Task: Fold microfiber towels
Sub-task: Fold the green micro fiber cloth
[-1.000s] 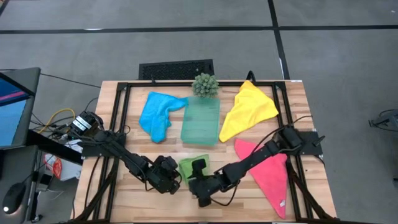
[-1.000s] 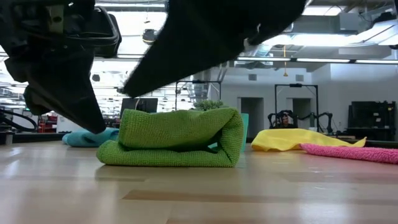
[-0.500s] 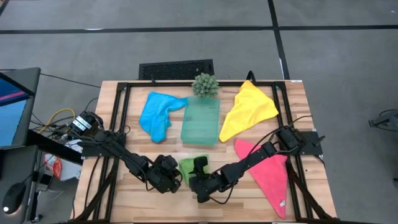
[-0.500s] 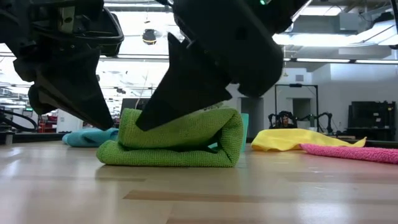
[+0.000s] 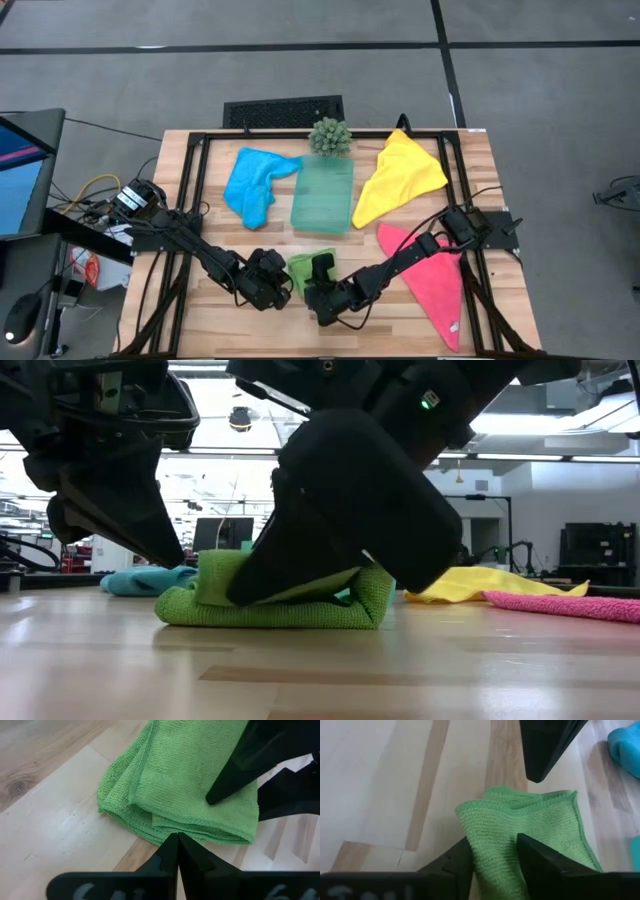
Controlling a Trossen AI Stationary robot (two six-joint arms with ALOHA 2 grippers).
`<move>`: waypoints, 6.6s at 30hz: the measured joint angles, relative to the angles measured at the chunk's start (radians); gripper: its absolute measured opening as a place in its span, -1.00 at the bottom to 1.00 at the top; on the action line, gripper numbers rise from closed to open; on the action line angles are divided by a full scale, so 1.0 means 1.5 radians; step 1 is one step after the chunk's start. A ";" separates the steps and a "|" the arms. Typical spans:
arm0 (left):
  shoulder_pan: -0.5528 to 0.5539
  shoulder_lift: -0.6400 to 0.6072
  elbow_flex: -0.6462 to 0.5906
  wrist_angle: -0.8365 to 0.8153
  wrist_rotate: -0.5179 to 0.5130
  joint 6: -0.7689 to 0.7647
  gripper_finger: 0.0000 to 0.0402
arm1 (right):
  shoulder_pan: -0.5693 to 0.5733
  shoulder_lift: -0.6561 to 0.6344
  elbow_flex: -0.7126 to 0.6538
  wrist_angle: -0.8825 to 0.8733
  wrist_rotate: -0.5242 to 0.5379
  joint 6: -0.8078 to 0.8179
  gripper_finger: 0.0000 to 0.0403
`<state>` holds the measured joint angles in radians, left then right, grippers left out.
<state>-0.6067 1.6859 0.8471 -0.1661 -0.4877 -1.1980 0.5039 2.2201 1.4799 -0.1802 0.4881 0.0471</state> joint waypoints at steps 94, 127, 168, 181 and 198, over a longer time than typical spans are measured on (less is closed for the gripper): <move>0.054 -0.029 -0.026 -0.028 0.008 0.076 -1.00 | -0.069 -0.005 0.069 0.006 -0.100 0.173 -0.65; 0.013 -0.033 -0.026 0.111 0.004 0.120 -1.00 | 0.064 -0.100 -0.050 -0.073 0.108 0.363 -0.31; 0.015 0.060 0.050 0.023 0.065 0.146 -1.00 | 0.017 -0.043 -0.076 0.035 -0.005 0.412 -0.44; 0.044 0.087 0.051 -0.004 0.057 0.129 -1.00 | 0.030 -0.033 -0.076 0.017 0.033 0.433 -0.44; 0.038 0.017 0.098 -0.002 -0.060 0.180 -1.00 | 0.020 -0.143 -0.075 -0.074 0.163 0.434 -0.44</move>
<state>-0.5495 1.7111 0.9947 -0.1697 -0.5770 -0.9286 0.5331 2.0052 1.3671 -0.2911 0.7323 0.6987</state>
